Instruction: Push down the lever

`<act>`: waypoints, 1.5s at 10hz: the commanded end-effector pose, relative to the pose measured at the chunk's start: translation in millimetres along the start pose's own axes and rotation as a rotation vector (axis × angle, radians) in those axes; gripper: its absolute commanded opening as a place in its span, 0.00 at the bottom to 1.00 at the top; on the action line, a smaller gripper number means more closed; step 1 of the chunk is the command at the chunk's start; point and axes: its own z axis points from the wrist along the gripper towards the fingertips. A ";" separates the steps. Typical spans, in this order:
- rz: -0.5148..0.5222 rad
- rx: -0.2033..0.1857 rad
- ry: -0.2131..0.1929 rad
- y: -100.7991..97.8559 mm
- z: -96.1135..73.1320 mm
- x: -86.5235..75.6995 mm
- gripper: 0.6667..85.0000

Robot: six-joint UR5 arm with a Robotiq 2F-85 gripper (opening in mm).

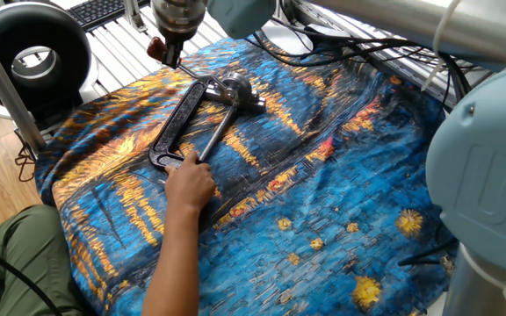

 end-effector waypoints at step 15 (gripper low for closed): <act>0.294 -0.038 0.197 15.0 -1.1 50.4 0.00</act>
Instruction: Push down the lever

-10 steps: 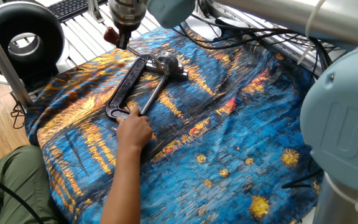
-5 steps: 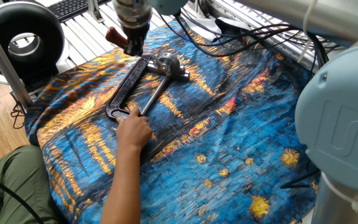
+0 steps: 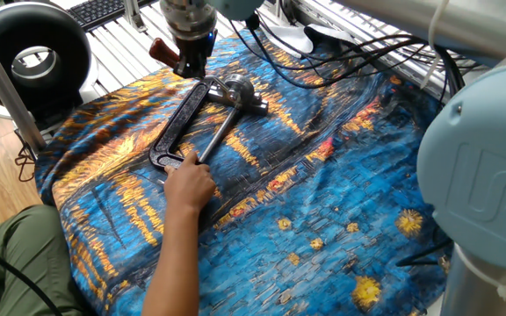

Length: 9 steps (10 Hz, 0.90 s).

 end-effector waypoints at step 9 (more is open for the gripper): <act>-0.102 -0.041 -0.049 -2.9 43.4 -46.2 0.00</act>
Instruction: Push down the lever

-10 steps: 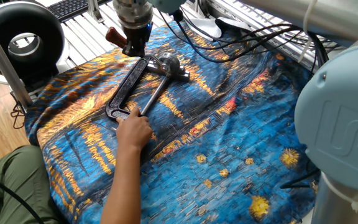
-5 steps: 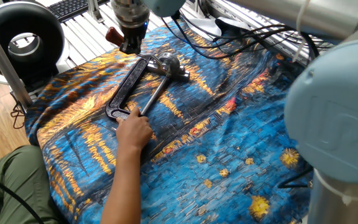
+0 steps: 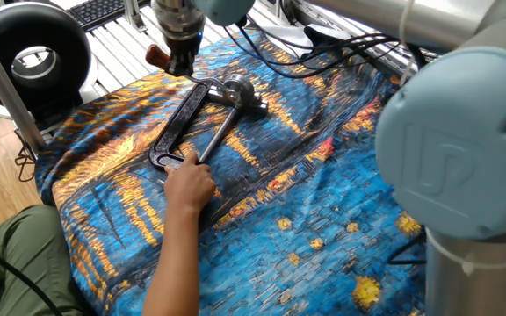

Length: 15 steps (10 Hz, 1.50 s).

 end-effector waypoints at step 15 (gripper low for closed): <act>-0.029 -0.097 0.035 10.0 79.9 -10.7 0.00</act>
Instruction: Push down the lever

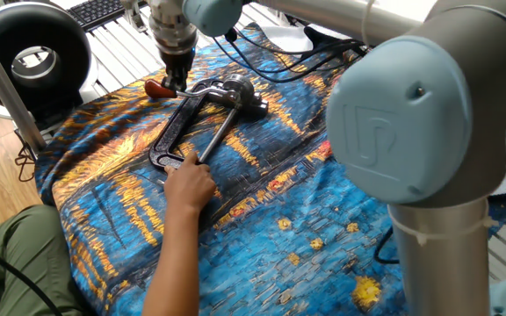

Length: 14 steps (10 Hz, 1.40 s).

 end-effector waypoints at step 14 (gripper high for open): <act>0.181 0.013 0.100 18.0 -81.1 59.8 0.00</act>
